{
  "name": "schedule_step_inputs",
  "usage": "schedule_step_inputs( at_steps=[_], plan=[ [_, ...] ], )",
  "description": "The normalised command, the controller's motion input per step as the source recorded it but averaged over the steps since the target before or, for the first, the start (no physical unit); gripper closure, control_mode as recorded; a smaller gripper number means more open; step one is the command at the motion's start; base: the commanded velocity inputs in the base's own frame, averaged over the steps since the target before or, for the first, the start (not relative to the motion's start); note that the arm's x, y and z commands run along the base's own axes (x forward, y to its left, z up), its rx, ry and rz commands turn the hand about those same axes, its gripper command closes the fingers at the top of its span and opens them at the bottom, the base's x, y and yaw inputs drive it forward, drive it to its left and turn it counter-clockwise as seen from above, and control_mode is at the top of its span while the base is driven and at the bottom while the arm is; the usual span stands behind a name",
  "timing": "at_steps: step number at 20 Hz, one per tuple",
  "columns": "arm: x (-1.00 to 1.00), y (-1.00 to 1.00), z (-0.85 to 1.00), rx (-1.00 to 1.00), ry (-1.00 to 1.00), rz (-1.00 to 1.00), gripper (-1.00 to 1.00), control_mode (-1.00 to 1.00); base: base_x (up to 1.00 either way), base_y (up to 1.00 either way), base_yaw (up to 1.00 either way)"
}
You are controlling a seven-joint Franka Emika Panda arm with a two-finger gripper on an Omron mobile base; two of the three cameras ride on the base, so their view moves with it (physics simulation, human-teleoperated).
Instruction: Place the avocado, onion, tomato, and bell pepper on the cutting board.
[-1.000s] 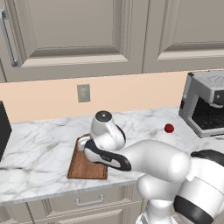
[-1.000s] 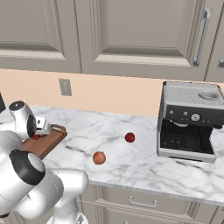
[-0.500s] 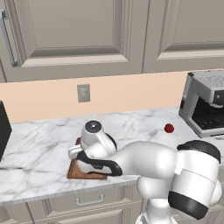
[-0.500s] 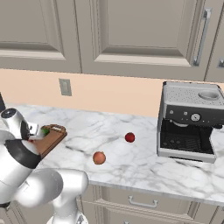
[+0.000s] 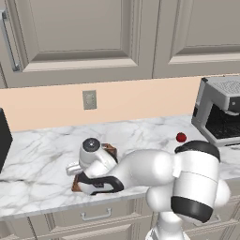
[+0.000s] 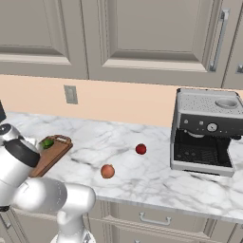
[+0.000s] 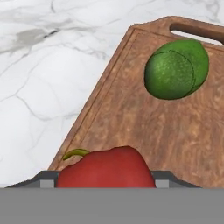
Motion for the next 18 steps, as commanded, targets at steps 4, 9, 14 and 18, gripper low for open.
schedule_step_inputs(
  at_steps=[4, 9, 14, 18],
  plan=[
    [0.18, 0.00, -0.28, -0.02, -0.01, -0.06, 1.00, -1.00, 0.00, 0.00, 0.00],
    [0.21, 0.00, -0.23, -0.02, 0.00, -0.07, 1.00, -1.00, 0.00, 0.00, 0.00],
    [0.16, 0.00, -0.20, -0.01, 0.00, -0.07, 1.00, -1.00, 0.00, 0.00, 0.00],
    [0.01, 0.00, -0.18, 0.00, 0.00, -0.07, -1.00, -1.00, 0.00, 0.00, 0.00]
  ],
)
